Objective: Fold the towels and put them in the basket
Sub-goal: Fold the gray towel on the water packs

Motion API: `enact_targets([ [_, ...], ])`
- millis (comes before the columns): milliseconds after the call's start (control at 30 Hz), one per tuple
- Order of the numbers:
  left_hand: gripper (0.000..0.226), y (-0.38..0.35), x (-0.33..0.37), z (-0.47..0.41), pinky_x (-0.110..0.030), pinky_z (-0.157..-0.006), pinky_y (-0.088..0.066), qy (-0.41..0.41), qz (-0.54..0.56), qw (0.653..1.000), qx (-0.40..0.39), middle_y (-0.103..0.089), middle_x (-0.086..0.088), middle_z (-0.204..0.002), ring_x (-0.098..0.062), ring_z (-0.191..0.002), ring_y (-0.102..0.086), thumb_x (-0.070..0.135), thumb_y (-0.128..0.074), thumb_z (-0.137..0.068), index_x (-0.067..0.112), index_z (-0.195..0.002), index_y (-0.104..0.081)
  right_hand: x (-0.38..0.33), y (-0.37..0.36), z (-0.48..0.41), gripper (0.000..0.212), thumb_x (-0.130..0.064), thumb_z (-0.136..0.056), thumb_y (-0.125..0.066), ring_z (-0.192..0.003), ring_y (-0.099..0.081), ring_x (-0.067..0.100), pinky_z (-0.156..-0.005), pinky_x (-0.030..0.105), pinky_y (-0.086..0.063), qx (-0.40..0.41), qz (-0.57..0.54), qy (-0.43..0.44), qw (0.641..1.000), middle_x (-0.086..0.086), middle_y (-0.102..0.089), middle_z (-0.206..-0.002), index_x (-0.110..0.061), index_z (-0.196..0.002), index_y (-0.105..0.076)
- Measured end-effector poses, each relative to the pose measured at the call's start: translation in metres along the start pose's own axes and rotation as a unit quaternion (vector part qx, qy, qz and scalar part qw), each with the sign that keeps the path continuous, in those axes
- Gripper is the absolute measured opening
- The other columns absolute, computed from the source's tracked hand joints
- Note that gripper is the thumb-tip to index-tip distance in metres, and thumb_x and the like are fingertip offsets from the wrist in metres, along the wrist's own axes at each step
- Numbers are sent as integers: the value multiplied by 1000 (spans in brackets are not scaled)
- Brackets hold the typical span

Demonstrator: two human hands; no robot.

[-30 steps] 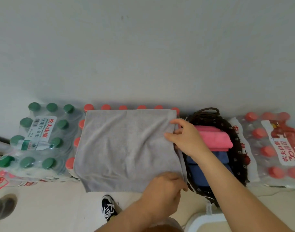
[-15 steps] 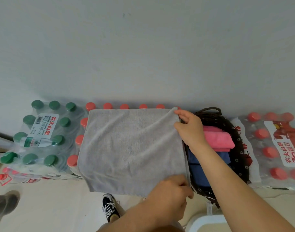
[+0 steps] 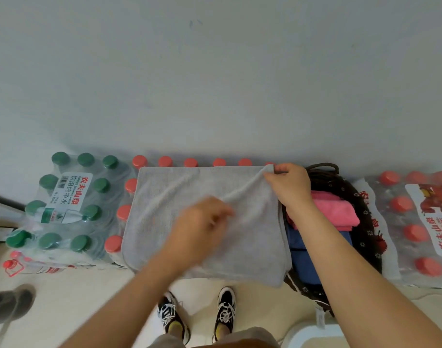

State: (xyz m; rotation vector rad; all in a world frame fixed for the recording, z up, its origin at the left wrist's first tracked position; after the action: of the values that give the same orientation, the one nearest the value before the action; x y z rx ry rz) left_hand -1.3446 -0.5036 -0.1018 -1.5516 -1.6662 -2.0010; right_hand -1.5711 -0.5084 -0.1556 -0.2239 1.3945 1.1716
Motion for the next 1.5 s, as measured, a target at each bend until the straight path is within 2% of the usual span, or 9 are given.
enact_targets([
  [100, 29, 74, -87, -26, -32, -87, -47, 152, -130, 972, 126, -62, -4, -108, -20, -94, -59, 6, -58, -84, 16, -108, -71, 4, -5, -6, 17, -12, -72, -54, -60, -37, 19, -57, 35, -31, -26, -3, -29, 999, 9, -40, -59, -4, -58, -50],
  [233, 29, 102, -153, -41, -34, -93, -43, 253, -157, 951, 77, -54, -12, -117, -28, -106, -55, 25, -66, -86, 20, -114, -67, -1, -5, -5, 26, -13, -71, -49, -59, -28, 19, -58, 35, -23, -34, -2, -28, 999, 5, -28, -58, -19, -51, -32],
  [367, 9, 110, -153, -50, -29, -78, -36, 238, -173, 954, 50, -53, -5, -94, -25, -91, -52, 25, -67, -86, 16, -87, -65, -6, -5, -6, 33, -10, -80, -48, -57, -29, 18, -56, 33, -22, -38, 35, 22, 998, 4, -30, -57, -18, -53, -31],
  [600, 13, 107, -147, -50, -25, -69, -37, 240, -159, 956, -56, -59, 8, -85, -16, -81, -56, 30, -71, -83, 29, -91, -60, -17, -7, -8, 20, -16, -95, -50, -65, -49, 15, -61, 32, -41, -51, 181, 145, 971, -7, -49, -66, -19, -75, -48],
  [800, 14, 128, -155, -50, -28, -49, -52, 275, -23, 961, 31, -65, -7, -71, -24, -53, -60, 26, -70, -86, 15, -81, -61, -36, -7, -9, 16, -21, -101, -40, -74, -58, 31, -63, 41, -47, 5, 258, 231, 938, 10, -61, -83, -9, -98, -49],
  [1000, 16, 147, -172, -35, -21, -59, -41, 328, 45, 921, 203, -57, 1, -73, -16, -70, -52, 29, -72, -84, 17, -92, -66, -35, -11, -16, 32, -46, -97, -43, -79, -63, 29, -68, 38, -47, 14, 202, 131, 971, 4, -65, -83, -16, -100, -53],
  [1133, 43, 135, -177, -26, -30, -76, -46, 348, 16, 922, 171, -56, -4, -99, -22, -92, -55, 32, -72, -83, 22, -121, -55, -22, -7, -1, 27, -37, -90, -56, -74, -65, 25, -68, 39, -54, -67, 87, 49, 993, 5, -66, -96, -21, -110, -50],
  [1300, 40, 104, -104, -6, -38, -91, -42, 134, -202, 959, 150, -58, -14, -112, -35, -103, -53, 12, -74, -74, 17, -113, -63, 3, 4, 63, 37, -24, -88, -66, -62, -62, 17, -53, 28, -52, -188, -37, -74, 979, 13, -68, -94, -31, -119, -47],
  [1500, 29, -24, 8, 13, -28, -73, -49, -51, -98, 993, -33, -58, 0, -99, -19, -86, -59, 30, -52, -82, 23, -105, -67, 20, 16, 115, 44, -23, -83, -70, -73, -68, 12, -70, 39, -57, -187, 51, -32, 981, 2, -72, -78, -34, -118, -45],
])
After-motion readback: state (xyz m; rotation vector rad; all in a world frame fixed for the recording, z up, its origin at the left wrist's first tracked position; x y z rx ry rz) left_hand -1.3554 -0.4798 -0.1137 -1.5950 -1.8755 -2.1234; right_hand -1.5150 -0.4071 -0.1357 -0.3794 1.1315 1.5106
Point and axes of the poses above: each hand's wrist, its own z-axis away from the middle knuckle, its own y-axis out of the back of the hand, x = y × z, the point moved 8 cm from there along -z, towards the middle knuckle
